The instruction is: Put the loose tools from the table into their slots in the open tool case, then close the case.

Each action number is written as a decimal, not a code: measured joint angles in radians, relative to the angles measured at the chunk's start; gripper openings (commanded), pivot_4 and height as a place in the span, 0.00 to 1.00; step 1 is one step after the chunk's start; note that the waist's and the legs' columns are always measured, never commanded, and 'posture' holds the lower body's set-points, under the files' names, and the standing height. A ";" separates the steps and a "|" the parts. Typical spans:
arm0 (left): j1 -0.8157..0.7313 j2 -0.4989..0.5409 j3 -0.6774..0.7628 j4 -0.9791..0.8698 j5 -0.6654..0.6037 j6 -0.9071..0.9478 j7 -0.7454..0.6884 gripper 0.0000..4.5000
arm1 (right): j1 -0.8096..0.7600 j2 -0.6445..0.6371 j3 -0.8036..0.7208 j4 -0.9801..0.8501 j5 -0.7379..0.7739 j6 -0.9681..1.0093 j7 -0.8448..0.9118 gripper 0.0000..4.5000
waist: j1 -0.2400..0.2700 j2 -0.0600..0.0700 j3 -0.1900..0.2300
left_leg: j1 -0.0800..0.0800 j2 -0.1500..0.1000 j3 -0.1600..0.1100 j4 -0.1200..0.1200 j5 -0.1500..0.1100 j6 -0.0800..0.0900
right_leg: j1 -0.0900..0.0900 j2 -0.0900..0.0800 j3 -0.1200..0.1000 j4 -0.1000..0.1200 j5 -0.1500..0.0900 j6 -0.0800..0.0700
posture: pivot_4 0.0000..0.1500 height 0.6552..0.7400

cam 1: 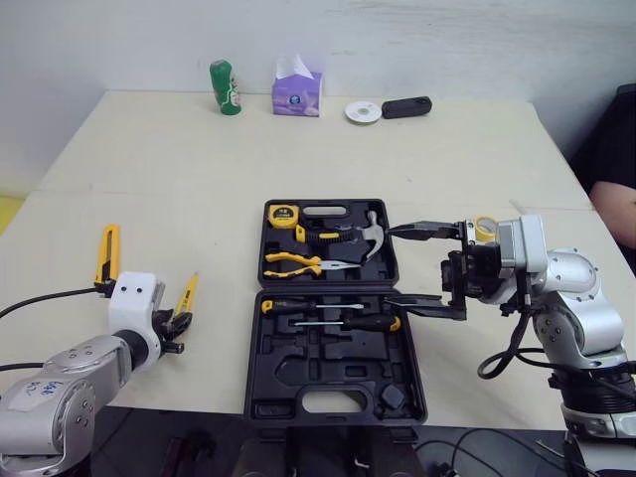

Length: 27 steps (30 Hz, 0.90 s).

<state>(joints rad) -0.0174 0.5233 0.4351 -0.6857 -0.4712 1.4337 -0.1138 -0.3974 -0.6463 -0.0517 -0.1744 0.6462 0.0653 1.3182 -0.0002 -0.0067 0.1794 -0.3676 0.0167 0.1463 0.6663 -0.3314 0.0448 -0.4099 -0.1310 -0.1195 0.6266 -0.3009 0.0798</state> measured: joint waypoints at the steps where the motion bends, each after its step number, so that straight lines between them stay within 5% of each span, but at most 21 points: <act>1: 0.001 0.000 0.000 0.008 0.003 -0.005 -0.006 0.13 | 0.004 0.000 0.000 0.000 -0.002 -0.002 0.001 1.00 | 0.000 0.000 0.000 | 0.000 0.000 0.000 0.000 0.000 0.000 | 0.000 0.000 0.000 0.000 0.000 0.000 | 1.00 1.00; 13: 0.011 0.035 -0.005 0.104 0.013 -0.215 -0.121 0.13 | 0.083 -0.011 -0.037 0.044 -0.035 -0.099 0.056 1.00 | 0.002 0.000 0.000 | -0.001 0.000 0.000 0.000 -0.001 -0.001 | 0.000 0.000 0.000 -0.001 0.000 0.000 | 1.00 1.00; 22: -0.004 0.225 0.076 0.131 -0.088 -0.597 -0.542 0.13 | 0.221 -0.053 -0.122 0.105 -0.071 -0.201 0.085 1.00 | -0.001 -0.002 0.001 | -0.002 0.000 0.000 -0.001 -0.001 0.001 | 0.000 0.000 -0.001 -0.004 0.000 0.000 | 1.00 1.00; 27: -0.118 0.330 -0.040 0.172 -0.117 -0.745 -0.764 0.13 | 0.258 -0.058 -0.140 0.110 -0.076 -0.225 0.086 1.00 | -0.001 -0.001 0.001 | -0.001 0.000 0.000 -0.001 -0.003 -0.003 | 0.000 0.000 -0.001 -0.003 0.000 0.000 | 1.00 1.00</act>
<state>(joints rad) -0.1352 0.8533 0.3949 -0.5134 -0.5882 0.6883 -0.8781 -0.1393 -0.7047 -0.1921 -0.0644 0.5702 -0.1597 1.4043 -0.0008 -0.0078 0.1804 -0.3686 0.0168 0.1464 0.6654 -0.3339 0.0416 -0.4097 -0.1311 -0.1201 0.6234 -0.3007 0.0800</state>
